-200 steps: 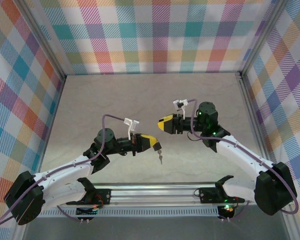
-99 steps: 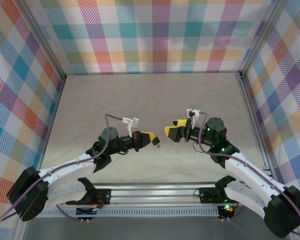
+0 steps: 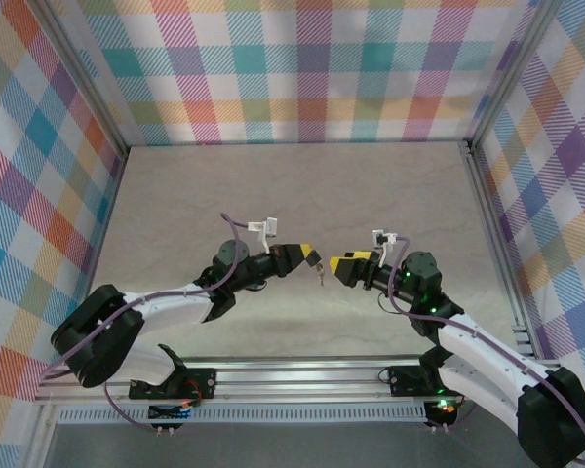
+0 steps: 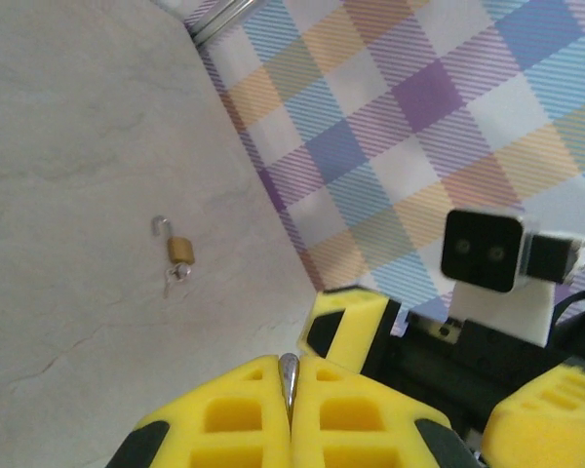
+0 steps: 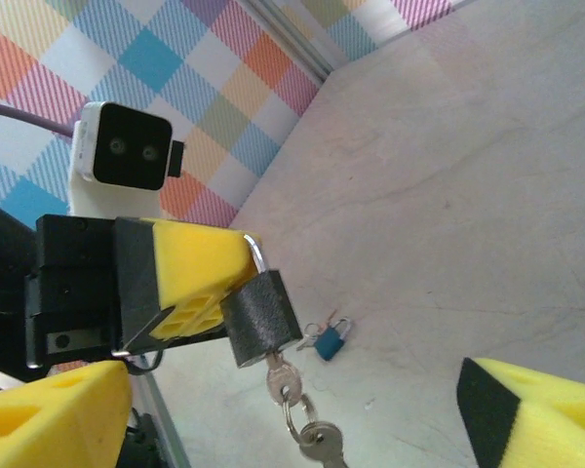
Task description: Lock with the key
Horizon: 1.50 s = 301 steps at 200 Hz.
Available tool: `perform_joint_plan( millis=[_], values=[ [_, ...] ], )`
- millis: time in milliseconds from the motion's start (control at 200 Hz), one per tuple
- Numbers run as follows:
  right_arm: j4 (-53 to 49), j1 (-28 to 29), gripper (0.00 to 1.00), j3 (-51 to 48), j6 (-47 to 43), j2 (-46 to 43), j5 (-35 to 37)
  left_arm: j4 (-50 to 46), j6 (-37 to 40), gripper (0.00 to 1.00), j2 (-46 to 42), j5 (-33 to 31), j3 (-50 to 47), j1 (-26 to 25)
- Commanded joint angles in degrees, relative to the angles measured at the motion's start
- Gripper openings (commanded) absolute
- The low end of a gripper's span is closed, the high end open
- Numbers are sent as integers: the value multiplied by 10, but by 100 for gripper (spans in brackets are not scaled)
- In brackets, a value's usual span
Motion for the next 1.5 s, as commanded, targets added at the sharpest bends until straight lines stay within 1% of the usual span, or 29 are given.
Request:
perform_joint_plan(
  millis=[0, 45, 115, 250, 315, 445, 600, 860, 1075, 1305, 1500],
  values=[
    [65, 0, 79, -5, 26, 9, -18, 105, -30, 0, 19, -8, 21, 5],
    [91, 0, 75, -7, 27, 14, -18, 121, -36, 0, 30, -8, 22, 6],
    [109, 0, 64, -11, 37, 22, -17, 134, -45, 0, 44, -9, 27, 5],
    [135, 0, 56, -12, 52, 44, -22, 173, -66, 0, 76, -7, 32, 6],
    [142, 0, 50, -13, 56, 52, -18, 198, -79, 0, 91, -7, 32, 5],
    [147, 0, 45, -15, 61, 56, -7, 230, -96, 0, 113, -6, 35, 6],
    [130, -1, 42, -15, 58, 50, 11, 244, -101, 0, 121, -6, 37, 7],
    [128, 0, 42, -6, 60, 73, 2, 253, -103, 0, 123, -3, 40, 6],
    [152, 0, 42, 4, 68, 106, -23, 257, -106, 0, 127, 0, 43, 6],
    [224, 0, 39, -1, 77, 139, -60, 258, -108, 0, 129, 4, 43, 6],
    [245, 0, 38, -4, 78, 144, -57, 259, -109, 0, 128, 7, 38, 7]
  ],
)
